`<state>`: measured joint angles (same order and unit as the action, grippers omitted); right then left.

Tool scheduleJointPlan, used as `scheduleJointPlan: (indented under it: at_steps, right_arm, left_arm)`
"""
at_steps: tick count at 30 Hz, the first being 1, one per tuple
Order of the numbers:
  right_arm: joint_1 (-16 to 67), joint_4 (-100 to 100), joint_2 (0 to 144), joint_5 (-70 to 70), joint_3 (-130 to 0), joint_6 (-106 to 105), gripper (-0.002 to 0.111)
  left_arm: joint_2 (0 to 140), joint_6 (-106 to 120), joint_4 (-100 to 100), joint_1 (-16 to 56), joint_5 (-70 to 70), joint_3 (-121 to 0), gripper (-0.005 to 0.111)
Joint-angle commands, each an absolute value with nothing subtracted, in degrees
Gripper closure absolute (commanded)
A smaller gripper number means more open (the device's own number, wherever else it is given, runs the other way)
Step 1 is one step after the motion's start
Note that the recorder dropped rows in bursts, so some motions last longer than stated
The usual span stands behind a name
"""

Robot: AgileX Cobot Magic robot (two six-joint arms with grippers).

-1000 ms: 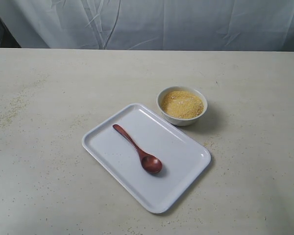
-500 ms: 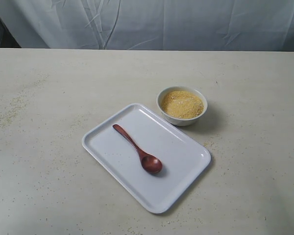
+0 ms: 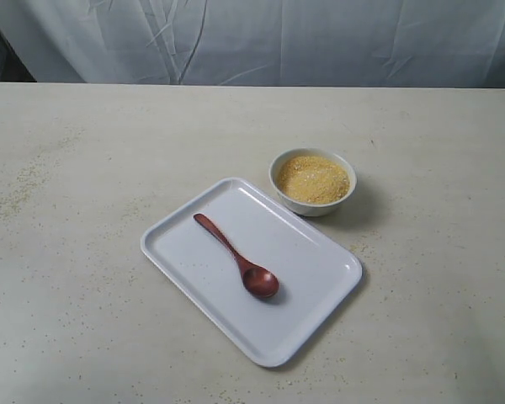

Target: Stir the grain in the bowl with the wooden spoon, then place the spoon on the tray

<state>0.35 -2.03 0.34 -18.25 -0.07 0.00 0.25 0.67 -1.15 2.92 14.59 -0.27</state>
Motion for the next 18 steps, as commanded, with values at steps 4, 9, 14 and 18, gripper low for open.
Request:
scheduleJointPlan:
  at_steps: [4,9,14,18]
  right_arm:
    - [0.00,-1.98,0.00,-17.78,0.00,0.00,0.108]
    - [0.00,-1.98,0.00,-17.78,0.00,0.00,0.108]
    - [0.00,-1.98,0.00,-17.78,0.00,0.00,0.108]
    - [0.00,-1.98,0.00,-17.78,0.00,0.00,0.108]
  left_arm:
    - [0.00,0.49,-1.17,2.90,14.23,0.00,0.107]
    - [0.00,0.49,-0.35,2.90,14.23,0.00,0.107]
    - [0.00,0.49,-0.35,2.90,14.23,0.00,0.107]
    - [0.00,0.49,-0.35,2.90,14.23,0.00,0.107]
